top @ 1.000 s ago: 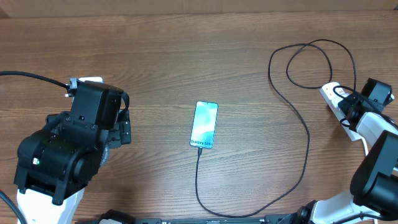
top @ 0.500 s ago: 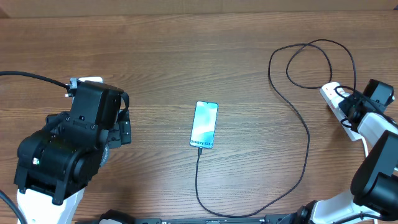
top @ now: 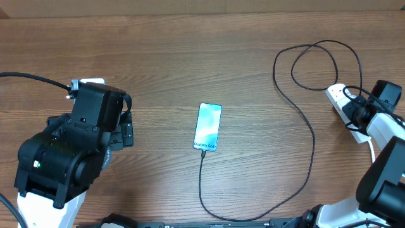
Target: Plug charger to phone and switch on socket
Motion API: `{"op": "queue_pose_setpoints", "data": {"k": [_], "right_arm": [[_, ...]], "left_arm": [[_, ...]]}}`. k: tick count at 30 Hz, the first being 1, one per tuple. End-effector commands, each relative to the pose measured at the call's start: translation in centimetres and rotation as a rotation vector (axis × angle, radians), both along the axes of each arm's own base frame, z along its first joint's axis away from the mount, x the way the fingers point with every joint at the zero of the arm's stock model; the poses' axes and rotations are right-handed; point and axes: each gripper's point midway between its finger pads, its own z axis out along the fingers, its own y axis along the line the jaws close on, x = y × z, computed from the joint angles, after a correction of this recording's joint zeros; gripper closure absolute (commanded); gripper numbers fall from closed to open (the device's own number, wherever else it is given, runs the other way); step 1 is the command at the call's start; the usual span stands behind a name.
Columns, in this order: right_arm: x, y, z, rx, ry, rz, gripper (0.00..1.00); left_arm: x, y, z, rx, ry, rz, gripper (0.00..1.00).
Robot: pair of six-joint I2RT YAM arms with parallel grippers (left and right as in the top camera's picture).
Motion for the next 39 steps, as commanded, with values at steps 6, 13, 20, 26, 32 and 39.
{"op": "queue_pose_setpoints", "data": {"k": [6,13,20,26,32,39], "right_arm": [[-3.2,4.7,-4.1,0.216,0.137,-0.01,0.96],[-4.7,5.5,-4.1,0.253,0.194,-0.033,0.96],[-3.5,6.4,0.9,0.257,0.058,0.025,0.96],[-0.7,8.6,11.1,0.229,-0.283,0.171,0.96],[-0.2,12.0,20.6,0.071,-0.554,0.352,0.96],[0.4,15.9,30.0,-0.078,-0.873,0.513,0.96]], "left_arm": [[-1.1,0.4,1.1,-0.037,-0.064,0.02,0.0],[-4.3,1.5,3.4,-0.085,-0.201,0.019,0.0],[-9.0,3.1,5.8,-0.151,-0.385,0.017,0.0],[-13.1,4.6,6.9,-0.204,-0.536,0.016,0.0],[-16.7,5.9,7.3,-0.235,-0.658,0.046,0.0],[-20.1,7.0,7.3,-0.219,-0.762,0.161,0.0]]}}
